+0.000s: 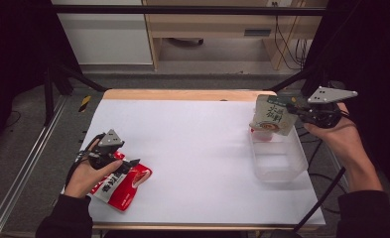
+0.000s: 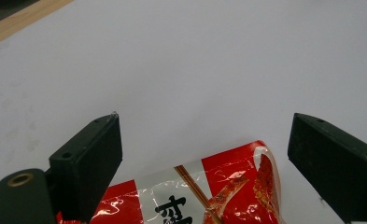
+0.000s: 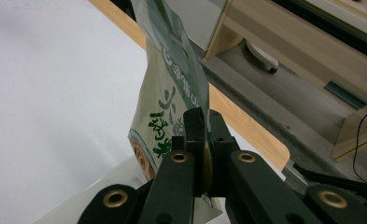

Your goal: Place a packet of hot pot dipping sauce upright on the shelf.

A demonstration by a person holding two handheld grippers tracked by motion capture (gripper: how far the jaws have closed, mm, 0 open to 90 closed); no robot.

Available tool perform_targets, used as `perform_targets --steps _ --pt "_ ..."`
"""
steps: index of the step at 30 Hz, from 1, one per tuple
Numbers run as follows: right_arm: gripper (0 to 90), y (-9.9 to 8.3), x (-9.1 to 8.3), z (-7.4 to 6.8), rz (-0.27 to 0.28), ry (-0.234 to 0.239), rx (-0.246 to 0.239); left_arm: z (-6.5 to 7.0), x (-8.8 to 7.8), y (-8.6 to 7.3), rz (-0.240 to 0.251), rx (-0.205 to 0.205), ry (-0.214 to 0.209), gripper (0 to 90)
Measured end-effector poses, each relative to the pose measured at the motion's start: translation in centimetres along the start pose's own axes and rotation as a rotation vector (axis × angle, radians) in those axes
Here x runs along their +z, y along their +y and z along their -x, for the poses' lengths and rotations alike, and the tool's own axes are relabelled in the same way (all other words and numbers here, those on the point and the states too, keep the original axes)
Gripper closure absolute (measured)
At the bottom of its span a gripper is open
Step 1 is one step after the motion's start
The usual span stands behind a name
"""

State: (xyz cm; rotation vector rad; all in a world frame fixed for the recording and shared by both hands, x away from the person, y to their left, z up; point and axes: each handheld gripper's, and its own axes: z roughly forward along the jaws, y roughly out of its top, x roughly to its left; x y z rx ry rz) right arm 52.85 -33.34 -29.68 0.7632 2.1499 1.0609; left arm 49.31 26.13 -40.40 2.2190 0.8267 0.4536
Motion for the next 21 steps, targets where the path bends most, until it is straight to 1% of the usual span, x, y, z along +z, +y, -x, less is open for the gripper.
perform_targets --steps 6,11,13,21 --pt "90.0 -1.3 0.6 0.4 -0.014 0.019 0.017 0.0 0.1 -0.1 -0.008 0.000 0.001 10.2" --pt "90.0 -2.2 0.9 0.7 -0.010 0.035 0.029 -0.2 0.2 -0.2 -0.011 -0.004 0.001 10.2" --pt "90.0 -2.5 0.8 0.8 -0.001 0.041 0.044 -0.2 0.2 -0.3 -0.010 -0.007 0.003 10.2" --pt "90.0 -3.4 0.0 0.3 0.012 0.058 0.048 -0.2 -0.1 -0.2 0.003 -0.011 0.004 10.2"
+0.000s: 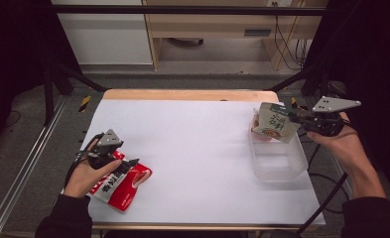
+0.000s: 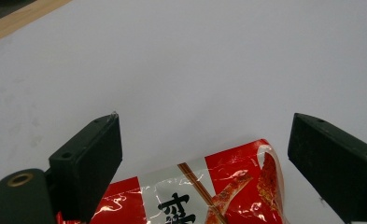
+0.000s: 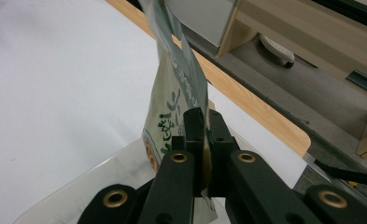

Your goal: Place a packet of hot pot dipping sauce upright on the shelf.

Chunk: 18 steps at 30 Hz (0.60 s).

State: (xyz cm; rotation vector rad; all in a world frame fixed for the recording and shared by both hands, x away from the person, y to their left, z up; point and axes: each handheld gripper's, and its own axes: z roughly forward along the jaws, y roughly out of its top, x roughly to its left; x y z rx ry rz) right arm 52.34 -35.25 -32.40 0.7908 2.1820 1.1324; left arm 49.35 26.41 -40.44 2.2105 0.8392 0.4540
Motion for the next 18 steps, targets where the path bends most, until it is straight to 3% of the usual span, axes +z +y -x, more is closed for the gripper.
perform_targets --steps 6,18 --pt "90.0 -0.6 0.1 -0.2 -0.006 0.015 0.006 0.1 0.0 0.1 -0.002 0.005 -0.002 10.2" --pt "90.0 -1.4 2.8 -0.1 -0.070 0.045 0.039 0.0 -0.1 0.1 0.002 0.000 0.000 10.2"
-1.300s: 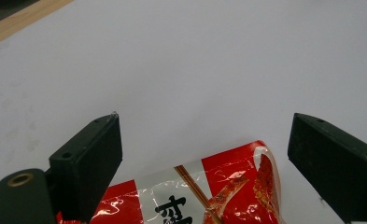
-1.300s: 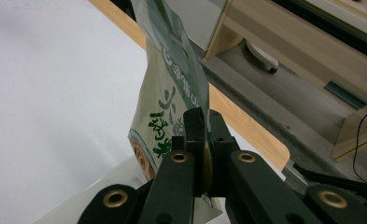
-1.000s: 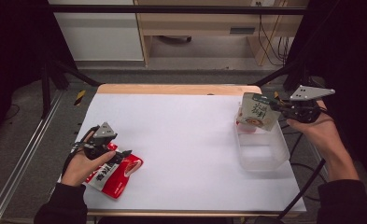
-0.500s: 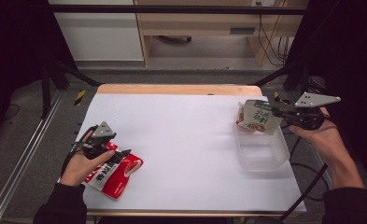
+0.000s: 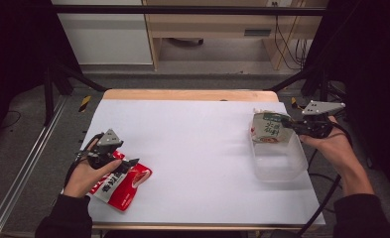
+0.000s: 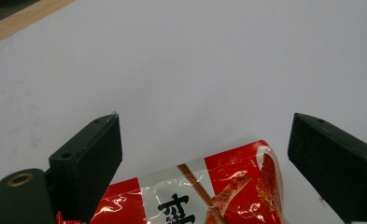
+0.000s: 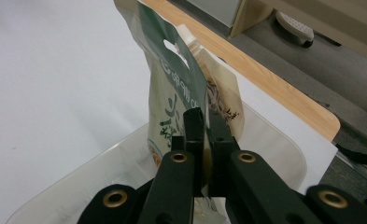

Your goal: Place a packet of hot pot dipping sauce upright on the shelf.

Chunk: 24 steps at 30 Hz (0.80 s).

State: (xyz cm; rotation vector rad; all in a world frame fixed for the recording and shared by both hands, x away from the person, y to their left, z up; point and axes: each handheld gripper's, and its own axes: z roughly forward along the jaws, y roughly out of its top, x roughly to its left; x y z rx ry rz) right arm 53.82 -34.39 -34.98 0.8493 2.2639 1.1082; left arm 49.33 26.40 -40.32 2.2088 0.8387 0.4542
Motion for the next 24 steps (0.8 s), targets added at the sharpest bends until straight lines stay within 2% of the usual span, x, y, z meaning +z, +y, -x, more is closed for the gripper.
perform_targets --steps 3,8,15,24 --pt "90.0 -0.2 0.2 0.5 0.004 -0.008 0.029 0.0 -0.1 0.0 0.003 -0.001 0.000 10.2" --pt "90.0 -0.9 1.0 0.9 -0.036 -0.034 0.059 -0.1 -0.2 0.0 0.005 -0.002 0.002 10.2" --pt "90.0 -1.7 1.2 1.6 -0.019 -0.060 0.124 -0.1 -0.2 0.0 0.006 -0.007 0.004 10.2" --pt "90.0 -1.7 1.5 1.4 -0.016 -0.082 0.129 -0.3 -0.5 -0.1 0.009 -0.008 0.007 10.2"
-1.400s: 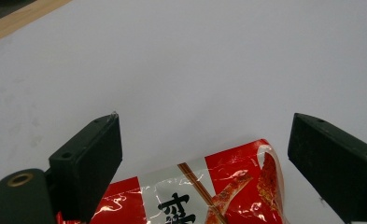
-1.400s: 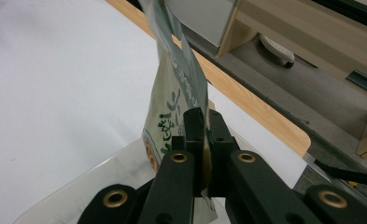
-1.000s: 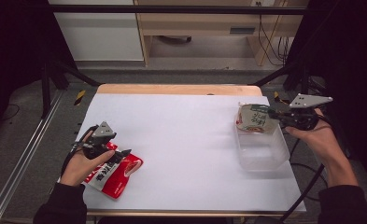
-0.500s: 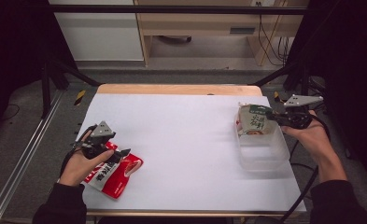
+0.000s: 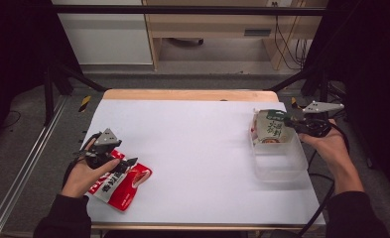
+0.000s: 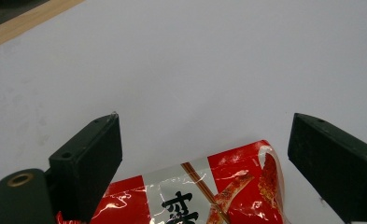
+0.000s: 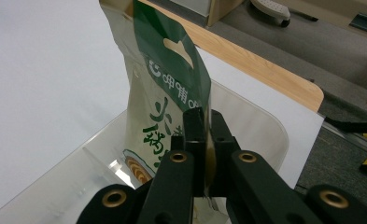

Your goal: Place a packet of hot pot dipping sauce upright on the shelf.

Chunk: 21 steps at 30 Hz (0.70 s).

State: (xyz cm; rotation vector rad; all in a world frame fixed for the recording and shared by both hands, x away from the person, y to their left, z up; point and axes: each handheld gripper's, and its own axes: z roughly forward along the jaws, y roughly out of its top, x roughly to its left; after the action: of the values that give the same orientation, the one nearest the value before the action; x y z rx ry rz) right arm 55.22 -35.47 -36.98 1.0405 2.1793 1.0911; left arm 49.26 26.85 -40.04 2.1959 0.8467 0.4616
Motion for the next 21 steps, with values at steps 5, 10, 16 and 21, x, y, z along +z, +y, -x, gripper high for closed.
perform_targets --steps 5,10,16,21 --pt "89.8 -0.04 -0.02 -0.05 0.002 -0.008 0.004 -0.08 -0.05 -0.03 0.002 -0.001 0.001 10.2" --pt "89.2 -0.02 0.08 -0.11 -0.003 -0.028 0.009 -0.08 -0.07 -0.05 0.000 -0.001 0.004 10.2" --pt "87.3 0.03 0.30 -0.20 -0.012 -0.068 0.018 -0.11 0.02 -0.20 -0.006 -0.006 0.004 10.2" --pt "79.3 0.11 0.30 -0.50 -0.019 -0.090 0.038 -0.13 -0.18 -0.25 -0.007 0.000 0.011 10.2"
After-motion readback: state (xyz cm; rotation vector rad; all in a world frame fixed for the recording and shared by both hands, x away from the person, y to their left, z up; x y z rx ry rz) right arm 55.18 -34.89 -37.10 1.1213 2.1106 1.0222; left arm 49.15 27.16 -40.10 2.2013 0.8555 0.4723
